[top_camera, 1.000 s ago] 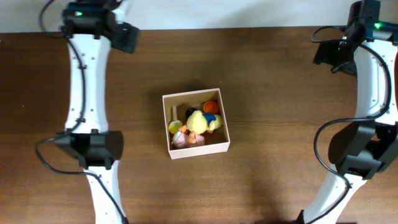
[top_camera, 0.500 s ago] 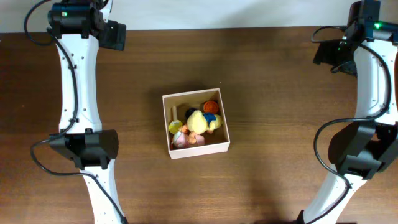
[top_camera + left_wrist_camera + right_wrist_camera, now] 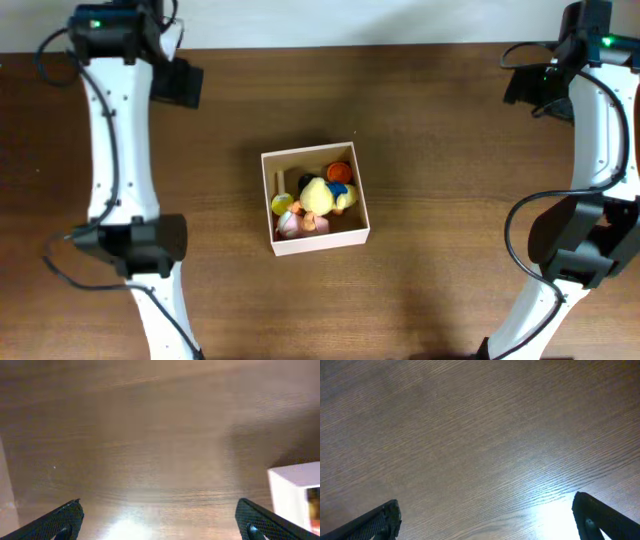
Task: Pack container
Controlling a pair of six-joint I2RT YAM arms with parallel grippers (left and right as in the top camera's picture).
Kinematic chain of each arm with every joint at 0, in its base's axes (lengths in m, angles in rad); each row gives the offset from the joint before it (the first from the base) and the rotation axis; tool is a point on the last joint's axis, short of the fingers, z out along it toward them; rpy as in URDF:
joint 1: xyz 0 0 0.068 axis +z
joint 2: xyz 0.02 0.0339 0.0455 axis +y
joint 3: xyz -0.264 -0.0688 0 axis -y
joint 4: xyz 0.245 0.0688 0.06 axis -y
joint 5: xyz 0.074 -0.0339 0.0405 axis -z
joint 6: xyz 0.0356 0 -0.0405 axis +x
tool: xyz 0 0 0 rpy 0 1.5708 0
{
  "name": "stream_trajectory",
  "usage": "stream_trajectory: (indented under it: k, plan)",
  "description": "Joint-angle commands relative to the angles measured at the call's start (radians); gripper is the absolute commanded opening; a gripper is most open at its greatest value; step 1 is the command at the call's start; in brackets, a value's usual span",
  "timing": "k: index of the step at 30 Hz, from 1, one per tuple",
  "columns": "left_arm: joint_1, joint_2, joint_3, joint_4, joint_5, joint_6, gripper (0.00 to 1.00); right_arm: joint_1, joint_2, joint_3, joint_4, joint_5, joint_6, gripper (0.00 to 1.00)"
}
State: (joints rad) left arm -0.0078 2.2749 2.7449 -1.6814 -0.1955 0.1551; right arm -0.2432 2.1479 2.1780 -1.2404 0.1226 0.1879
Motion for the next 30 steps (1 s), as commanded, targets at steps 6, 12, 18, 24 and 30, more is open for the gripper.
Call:
stream_trajectory:
  k: [6,12,18,24,30]
  plan:
    - [0.053,-0.366,-0.146,0.254,0.114,-0.012,0.99,0.001,-0.014,-0.002,0.0,0.002,0.012,0.99]
    - [0.068,-0.617,-0.498,0.561,0.111,-0.011,0.99,0.001,-0.014,-0.002,0.0,0.002,0.012,0.99]
    - [0.095,-0.855,-0.926,0.845,0.111,-0.012,0.99,0.001,-0.014,-0.002,0.0,0.002,0.012,0.99]
    - [0.099,-1.072,-1.316,1.067,0.109,-0.011,0.99,0.001,-0.014,-0.002,0.0,0.002,0.012,0.99]
    - [0.099,-1.28,-1.679,1.326,0.109,-0.012,0.99,0.001,-0.014,-0.002,0.0,0.002,0.012,0.99]
